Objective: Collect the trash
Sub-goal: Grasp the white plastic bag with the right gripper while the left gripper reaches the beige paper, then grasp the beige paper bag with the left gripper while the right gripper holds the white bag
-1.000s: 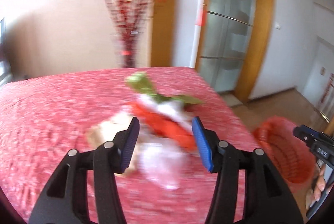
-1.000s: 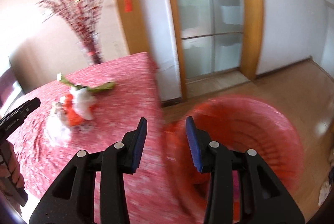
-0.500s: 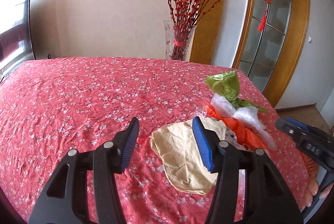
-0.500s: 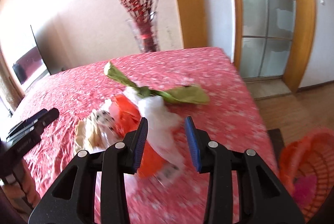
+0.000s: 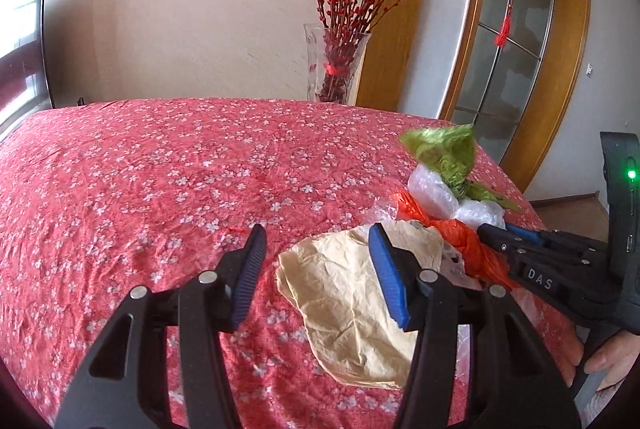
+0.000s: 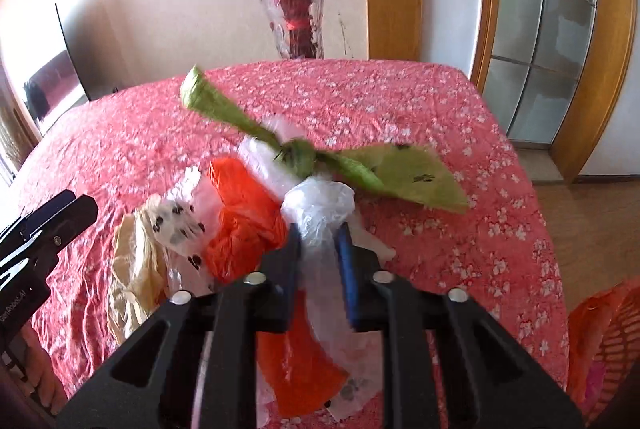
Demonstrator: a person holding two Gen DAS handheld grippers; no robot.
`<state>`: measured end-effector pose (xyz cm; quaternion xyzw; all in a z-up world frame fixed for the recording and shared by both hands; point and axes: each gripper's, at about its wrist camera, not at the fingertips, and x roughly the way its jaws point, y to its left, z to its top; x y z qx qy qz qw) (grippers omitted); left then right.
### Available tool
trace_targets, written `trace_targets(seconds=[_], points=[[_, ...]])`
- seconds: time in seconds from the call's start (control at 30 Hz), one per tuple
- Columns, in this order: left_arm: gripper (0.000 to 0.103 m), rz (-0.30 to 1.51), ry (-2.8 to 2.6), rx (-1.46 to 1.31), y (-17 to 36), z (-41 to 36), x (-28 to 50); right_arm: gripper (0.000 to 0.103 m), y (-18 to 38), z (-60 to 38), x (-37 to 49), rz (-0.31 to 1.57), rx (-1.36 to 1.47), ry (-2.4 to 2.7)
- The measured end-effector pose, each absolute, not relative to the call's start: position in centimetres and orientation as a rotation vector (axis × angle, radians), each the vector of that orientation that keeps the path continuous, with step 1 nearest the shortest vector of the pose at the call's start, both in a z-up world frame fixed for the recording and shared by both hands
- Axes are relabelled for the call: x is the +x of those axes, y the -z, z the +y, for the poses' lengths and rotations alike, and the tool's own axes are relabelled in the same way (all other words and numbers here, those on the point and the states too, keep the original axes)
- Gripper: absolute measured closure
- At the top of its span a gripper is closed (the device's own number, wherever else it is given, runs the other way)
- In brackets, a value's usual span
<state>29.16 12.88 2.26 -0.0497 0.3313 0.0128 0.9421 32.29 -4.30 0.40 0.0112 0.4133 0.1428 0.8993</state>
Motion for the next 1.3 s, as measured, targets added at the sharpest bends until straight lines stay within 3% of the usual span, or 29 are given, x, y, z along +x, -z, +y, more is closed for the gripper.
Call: trace_targets(seconds=[0.3, 1.17, 1.27, 1.3], points=[[0.050, 0.688, 0.028, -0.069, -1.7, 10.6, 28.7, 0.093, -2.8, -6.2, 29.9, 0.757, 0.094, -0.343], [0.045, 0.738, 0.036, -0.019, -0.6, 8.7, 28.1, 0.094, -5.5, -6.4, 27.6, 0.707, 0.075, -0.425], [0.052, 0.766, 0.024, -0.007, 0.0, 8.4, 28.6, 0.094, -5.7, -6.5, 27.8, 0.717, 0.067, -0.400], [0.062, 0.782, 0.029, -0.010, 0.2, 8.4, 28.8, 0.094, -5.6, -6.7, 28.0, 0.733, 0.082, -0.398]])
